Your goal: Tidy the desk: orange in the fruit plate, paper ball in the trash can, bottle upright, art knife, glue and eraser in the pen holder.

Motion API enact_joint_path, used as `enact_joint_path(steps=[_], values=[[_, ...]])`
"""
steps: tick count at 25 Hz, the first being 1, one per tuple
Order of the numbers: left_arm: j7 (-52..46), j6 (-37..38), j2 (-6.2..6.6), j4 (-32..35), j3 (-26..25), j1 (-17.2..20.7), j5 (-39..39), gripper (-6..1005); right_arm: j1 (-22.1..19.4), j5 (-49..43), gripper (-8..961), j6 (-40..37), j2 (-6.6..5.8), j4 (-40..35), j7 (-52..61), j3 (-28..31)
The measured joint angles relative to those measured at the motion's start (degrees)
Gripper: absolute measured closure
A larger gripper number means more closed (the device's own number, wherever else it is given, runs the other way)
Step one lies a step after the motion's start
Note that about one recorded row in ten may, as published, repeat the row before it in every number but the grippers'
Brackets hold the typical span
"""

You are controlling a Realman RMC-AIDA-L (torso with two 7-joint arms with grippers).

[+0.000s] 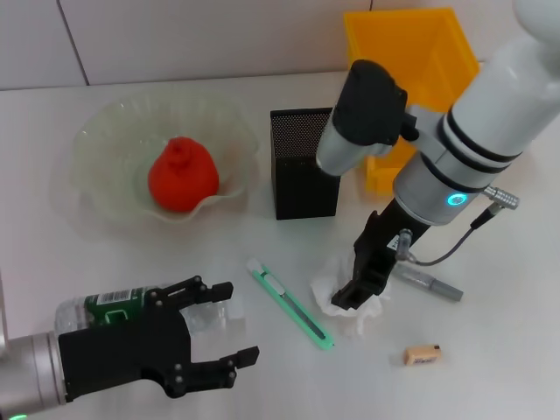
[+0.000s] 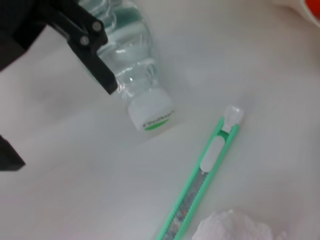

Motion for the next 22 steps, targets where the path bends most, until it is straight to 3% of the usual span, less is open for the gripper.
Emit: enact_joint_path(steps=[6, 12, 18, 22], values=[[0.0, 0.22, -0.04, 0.0, 0.53, -0.16, 0.0, 158, -2.72, 0.87, 449, -4.21, -0.18, -8.35, 0.02, 7.07], [-0.01, 0.09, -0.1, 0.0, 0.84, -0.2, 0.0, 159, -3.82, 0.64, 486, -8.82, -0.46, -18.32, 0.92, 18.55], [-0.28, -0.05, -0.09, 0.0, 0.98, -0.43, 0.0, 159, -3.97, 0.19, 488, -9.33, -2.4, -24.85, 0.71, 30.54], [-0.37, -0.12, -0.09, 0.0, 1.05, -0.44, -0.01, 159, -5.44, -0.24, 489, -4.3, -3.27, -25.37, -0.71, 34.03]])
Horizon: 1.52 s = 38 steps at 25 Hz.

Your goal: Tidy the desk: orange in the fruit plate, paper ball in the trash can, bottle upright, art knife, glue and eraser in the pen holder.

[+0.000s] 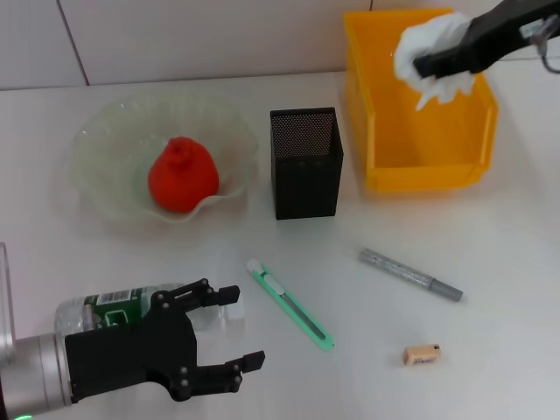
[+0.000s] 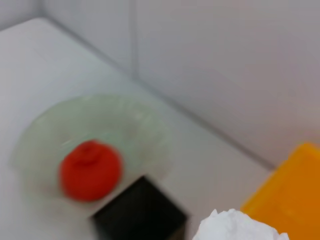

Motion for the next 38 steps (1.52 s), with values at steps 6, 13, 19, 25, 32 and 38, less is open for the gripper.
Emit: enact_joint_path(steps=[6, 13, 19, 25, 32, 38], values=[[-0.02, 0.0, 0.01, 0.0, 0.07, -0.07, 0.01, 159, -1.82, -1.84, 490, 9.8, 0.16, 3.56, -1.38, -0.43], [-0.07, 0.01, 0.0, 0.0, 0.25, -0.47, 0.01, 159, -1.3, -3.86, 494, 21.44, 1.13, 12.51, -4.75, -1.07], [-0.15, 0.32, 0.0, 0.1, 0.05, -0.61, 0.0, 159, -0.7, -3.97, 280, 24.93, 1.28, 15.7, -5.37, -2.07], [-0.1, 0.2, 0.0, 0.27, -0.15, -0.61, -0.06, 158, -0.48, -3.59, 116, 24.91, 1.42, 15.18, -5.36, -2.1], [-0.22, 1.36, 0.32, 0.85, -1.88, -0.19, -0.35, 158, -7.98, 11.34, 116, 15.63, 2.49, 3.24, -8.84, -1.46], [-0.15, 3.58, 0.35, 1.93, -5.29, 0.74, -0.19, 158, -24.54, 39.67, 117, 1.36, 2.67, -1.52, -25.11, 0.16]])
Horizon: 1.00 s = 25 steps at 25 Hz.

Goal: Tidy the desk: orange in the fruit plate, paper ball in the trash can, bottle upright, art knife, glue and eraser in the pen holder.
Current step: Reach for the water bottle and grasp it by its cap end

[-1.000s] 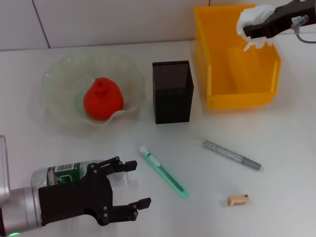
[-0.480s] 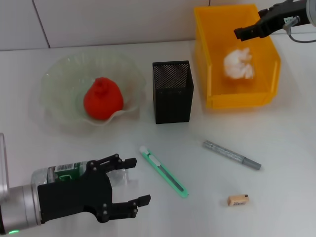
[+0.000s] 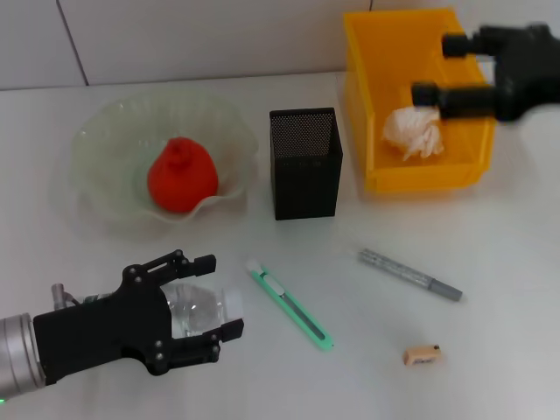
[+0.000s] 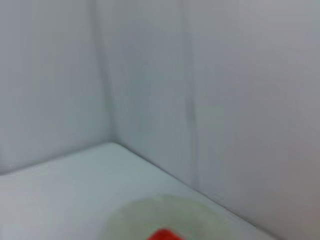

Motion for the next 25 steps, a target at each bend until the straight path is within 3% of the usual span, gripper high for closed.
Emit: enact_joint_path(steps=[3, 4, 6, 7, 8, 9, 10, 12, 14, 18, 20, 24, 25], values=[[-0.1, 0.22, 0.0, 1.22, -0.36, 0.61, -0.22, 158, -3.65, 3.99, 117, -5.05, 0.1, 3.03, -7.75, 1.8], [-0.1, 0.22, 0.0, 1.22, -0.36, 0.61, -0.22, 158, -5.67, 6.71, 117, -9.59, 0.08, 9.15, -14.86, 4.95], [-1.4, 0.32, -0.12, 3.24, -0.8, 1.07, -0.09, 158, -6.27, 8.0, 117, -12.05, -0.01, 13.36, -18.48, 7.12], [-2.85, 0.24, -0.08, 4.26, -0.78, 1.07, -0.01, 158, -6.21, 8.94, 117, -17.22, -0.78, 23.32, -26.27, 11.49], [-4.48, 0.13, -0.04, 5.4, -0.7, 1.06, 0.28, 158, -6.21, 8.94, 117, -17.22, -0.78, 23.32, -26.27, 11.49], [-4.48, 0.13, -0.04, 5.4, -0.7, 1.06, 0.28, 158, -5.65, 7.46, 117, -21.24, -2.26, 32.53, -33.88, 14.52], [-4.48, 0.13, -0.04, 5.4, -0.7, 1.06, 0.28, 158, -5.65, 7.46, 117, -21.24, -2.26, 32.53, -33.88, 14.52], [-10.93, -0.34, -0.04, 10.77, -0.49, 0.9, 4.13, 158, -4.81, 2.81, 117, -22.58, -4.48, 43.04, -41.69, 15.52], [-14.67, -1.04, -0.19, 14.04, -0.4, 0.7, 7.57, 158, -4.21, -0.48, 117, -21.91, -4.85, 46.73, -44.9, 15.57], [-24.74, -4.04, -0.44, 20.38, 2.02, -0.55, 15.16, 159, -3.78, -3.57, 117, -20.17, -4.16, 49.26, -48.41, 15.54], [-24.74, -4.04, -0.44, 20.38, 2.02, -0.55, 15.16, 159, -3.34, -4.7, 118, -18.62, -3.56, 49.86, -48.73, 15.34], [-33.84, -9.79, -0.48, 28.31, 10.24, -1.59, 22.38, 159, -1.45, -7.61, 118, -17.18, -3.3, 52.5, -48.39, 15.47], [-33.84, -9.79, -0.48, 28.31, 10.24, -1.59, 22.38, 159, -1.45, -7.61, 118, -17.18, -3.3, 52.5, -48.39, 15.47]])
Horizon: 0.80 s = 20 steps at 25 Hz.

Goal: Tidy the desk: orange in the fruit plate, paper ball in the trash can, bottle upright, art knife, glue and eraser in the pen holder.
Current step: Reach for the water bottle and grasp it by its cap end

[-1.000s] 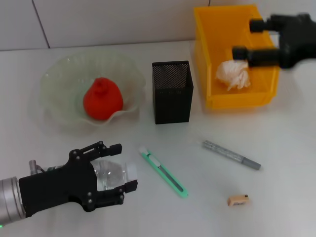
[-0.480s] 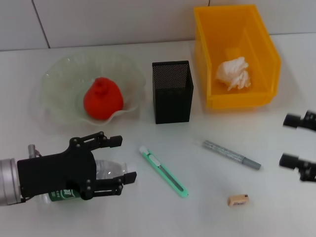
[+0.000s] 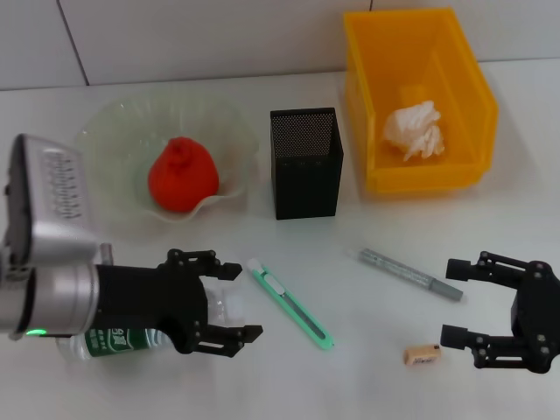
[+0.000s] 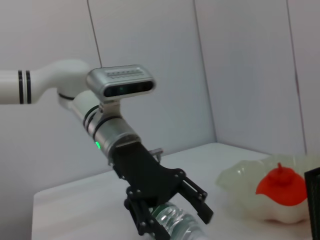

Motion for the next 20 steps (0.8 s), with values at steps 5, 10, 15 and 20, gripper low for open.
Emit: enact_joint_path(steps=[5, 10, 15, 20], values=[[-7.26, -5.6, -0.13, 4.23, 6.87, -2.35, 7.87, 159, 0.34, -0.25, 118, 0.82, 0.01, 0.89, 0.0, -0.32], [-12.6, -9.05, -0.21, 3.67, 10.02, -5.3, 14.01, 158, 0.41, -0.3, 118, 0.89, -0.03, 1.74, 0.0, -0.43], [-14.18, -9.18, -0.22, 3.59, 10.52, -5.74, 16.52, 158, 0.76, -0.34, 118, 1.07, -0.1, 1.97, 0.08, -0.44], [-15.24, -9.09, -0.22, 3.93, 10.54, -5.8, 18.01, 158, 1.2, -0.62, 119, 1.51, -0.09, 2.11, 0.42, -0.42]])
